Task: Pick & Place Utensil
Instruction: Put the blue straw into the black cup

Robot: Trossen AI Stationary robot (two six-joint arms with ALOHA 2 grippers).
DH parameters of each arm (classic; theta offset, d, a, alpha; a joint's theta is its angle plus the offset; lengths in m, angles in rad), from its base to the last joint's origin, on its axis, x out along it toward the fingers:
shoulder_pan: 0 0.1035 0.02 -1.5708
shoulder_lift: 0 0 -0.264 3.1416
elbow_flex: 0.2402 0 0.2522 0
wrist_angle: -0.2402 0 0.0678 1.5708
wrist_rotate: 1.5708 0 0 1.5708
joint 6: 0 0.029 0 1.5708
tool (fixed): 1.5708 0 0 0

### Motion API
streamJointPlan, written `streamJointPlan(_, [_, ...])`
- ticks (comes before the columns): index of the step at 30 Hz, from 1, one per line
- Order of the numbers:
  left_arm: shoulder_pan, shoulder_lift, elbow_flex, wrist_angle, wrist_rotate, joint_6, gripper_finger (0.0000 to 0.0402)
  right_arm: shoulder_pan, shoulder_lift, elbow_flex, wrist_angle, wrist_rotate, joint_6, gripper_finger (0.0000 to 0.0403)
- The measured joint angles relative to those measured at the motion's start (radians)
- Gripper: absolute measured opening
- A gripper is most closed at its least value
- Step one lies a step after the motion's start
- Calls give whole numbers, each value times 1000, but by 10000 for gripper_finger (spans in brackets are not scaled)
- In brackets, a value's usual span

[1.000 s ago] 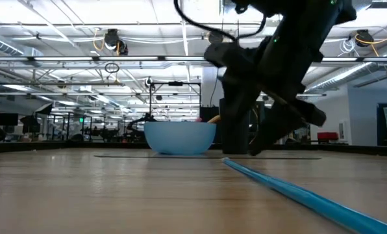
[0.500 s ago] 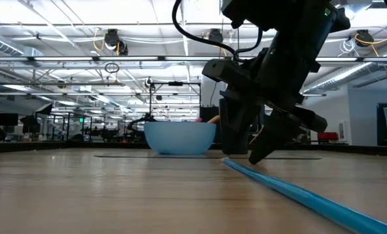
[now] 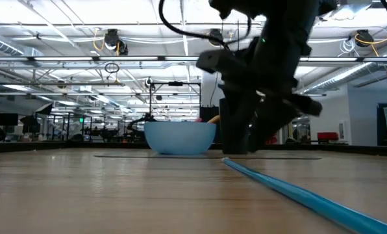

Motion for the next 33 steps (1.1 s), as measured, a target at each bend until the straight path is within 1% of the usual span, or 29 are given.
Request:
streamJointPlan(3, [0,0,0,0,0,0,152,-7,-1,83,-92,4,-23,155])
streamJointPlan(5, [0,0,0,0,0,0,152,-14,-2,126,-115,13,-41,155])
streamJointPlan(8, [0,0,0,0,0,1,152,-30,-3,141,-122,9,-52,154])
streamJointPlan(11, [0,0,0,-1,0,1,152,-45,0,139,-136,-41,-67,154])
streamJointPlan(15, [0,0,0,-8,-1,2,152,-63,18,140,-22,-91,-99,154])
streamJointPlan(20, [0,0,0,-7,-2,6,152,-69,18,151,-26,-89,-123,154])
streamJointPlan(23, [0,0,0,-7,-8,7,152,-70,40,150,-34,-93,-125,154])
streamJointPlan(27, [0,0,0,-7,-8,8,152,-70,95,162,33,-168,-131,154])
streamJointPlan(30, [0,0,0,-17,-8,8,152,-69,137,213,-37,-192,-140,154])
streamJointPlan(33, [0,0,0,-38,-8,7,152,-70,133,266,-161,-147,-161,154])
